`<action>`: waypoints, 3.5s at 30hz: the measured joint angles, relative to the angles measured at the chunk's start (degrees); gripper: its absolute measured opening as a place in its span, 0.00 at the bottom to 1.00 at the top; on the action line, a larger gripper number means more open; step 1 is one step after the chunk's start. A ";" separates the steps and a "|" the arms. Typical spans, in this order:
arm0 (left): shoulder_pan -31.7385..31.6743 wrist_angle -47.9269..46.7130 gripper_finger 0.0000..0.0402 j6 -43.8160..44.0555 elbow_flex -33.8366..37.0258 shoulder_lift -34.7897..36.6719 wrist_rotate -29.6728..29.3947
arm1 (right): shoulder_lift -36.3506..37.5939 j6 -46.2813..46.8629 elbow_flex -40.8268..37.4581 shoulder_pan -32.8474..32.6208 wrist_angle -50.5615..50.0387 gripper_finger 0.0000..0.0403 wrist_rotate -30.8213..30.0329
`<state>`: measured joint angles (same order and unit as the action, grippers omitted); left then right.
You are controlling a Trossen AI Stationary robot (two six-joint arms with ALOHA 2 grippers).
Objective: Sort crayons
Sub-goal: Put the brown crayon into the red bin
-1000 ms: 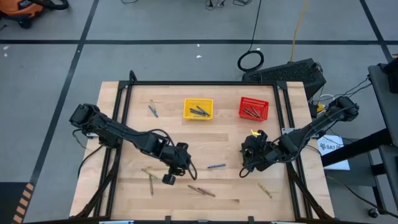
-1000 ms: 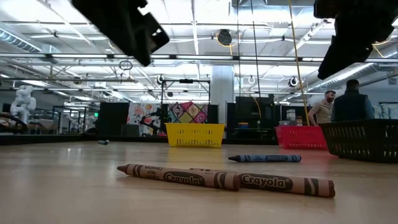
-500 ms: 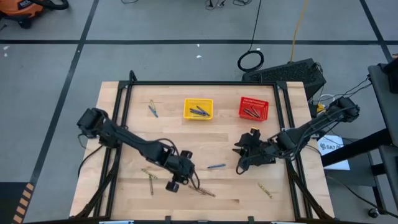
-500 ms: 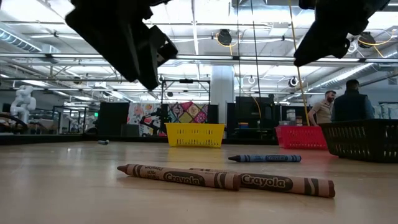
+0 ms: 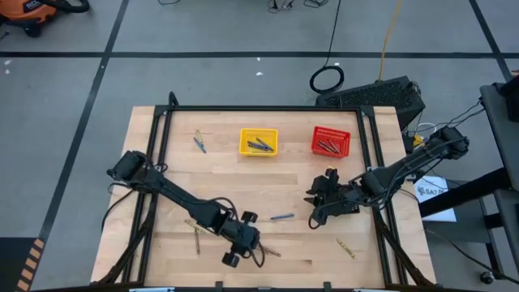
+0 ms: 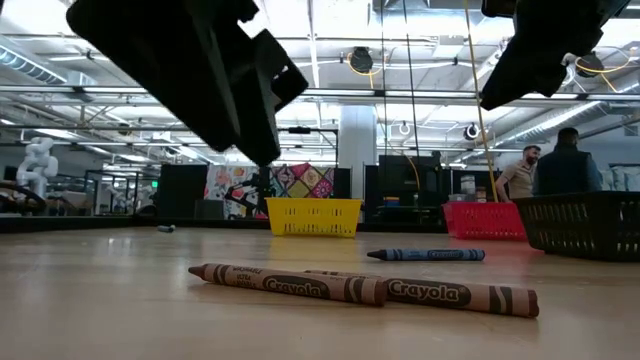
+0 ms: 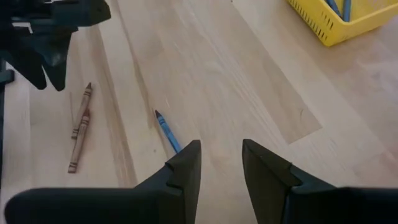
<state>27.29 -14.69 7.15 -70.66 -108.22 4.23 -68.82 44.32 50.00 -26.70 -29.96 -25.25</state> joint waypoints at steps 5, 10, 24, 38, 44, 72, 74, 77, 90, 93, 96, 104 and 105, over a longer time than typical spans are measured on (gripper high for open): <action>-0.61 -1.23 0.29 0.08 -0.30 -1.83 -0.02 | 0.00 -1.85 0.00 0.00 -0.03 0.26 -0.05; -0.92 -1.12 0.29 0.06 -0.32 -2.31 -0.06 | 0.00 -1.95 0.00 0.00 -0.06 0.26 -0.09; -1.07 -1.14 0.29 0.10 -0.32 -5.11 -0.44 | 0.00 -1.75 0.00 0.00 -0.04 0.26 -0.07; -1.33 -4.84 0.28 7.23 -0.71 -8.25 -1.18 | 0.00 -1.73 0.00 0.00 -0.23 0.26 -0.03; -0.47 -6.05 0.20 7.10 -0.59 -8.42 -0.93 | 0.00 -1.96 0.00 0.00 -0.23 0.26 -0.01; 1.75 -8.18 0.02 5.52 -0.41 -8.47 2.12 | 0.00 -1.97 0.00 -0.02 -0.26 0.26 0.02; 1.77 -8.12 0.02 5.52 -0.33 -8.11 2.18 | 0.00 -1.99 0.00 0.00 -0.26 0.26 0.02; 1.82 -7.76 0.02 5.52 -0.23 -7.27 2.19 | 0.00 -1.97 0.00 -0.02 -0.26 0.26 0.02; 2.84 -6.07 0.01 5.52 0.05 -0.02 -5.89 | 0.00 -3.90 0.00 -0.04 1.14 0.26 6.42; 2.95 -5.57 0.01 5.45 -0.08 0.85 -9.29 | 0.00 -5.97 0.00 -0.34 4.19 0.26 8.99; 2.81 -5.42 0.01 5.46 -0.08 1.07 -12.16 | 0.00 -9.27 0.00 -1.33 7.61 0.26 9.05; 2.48 -3.24 0.01 5.46 -0.11 1.15 -21.07 | -0.57 -19.28 0.00 -5.68 16.54 0.26 6.91; 2.20 -2.51 0.01 5.48 -0.15 1.15 -21.99 | -0.89 -20.58 0.00 -6.39 17.26 0.26 6.09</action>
<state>29.49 -17.20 12.62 -70.81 -107.06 -17.76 -69.70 23.74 50.00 -33.08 -12.70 -19.16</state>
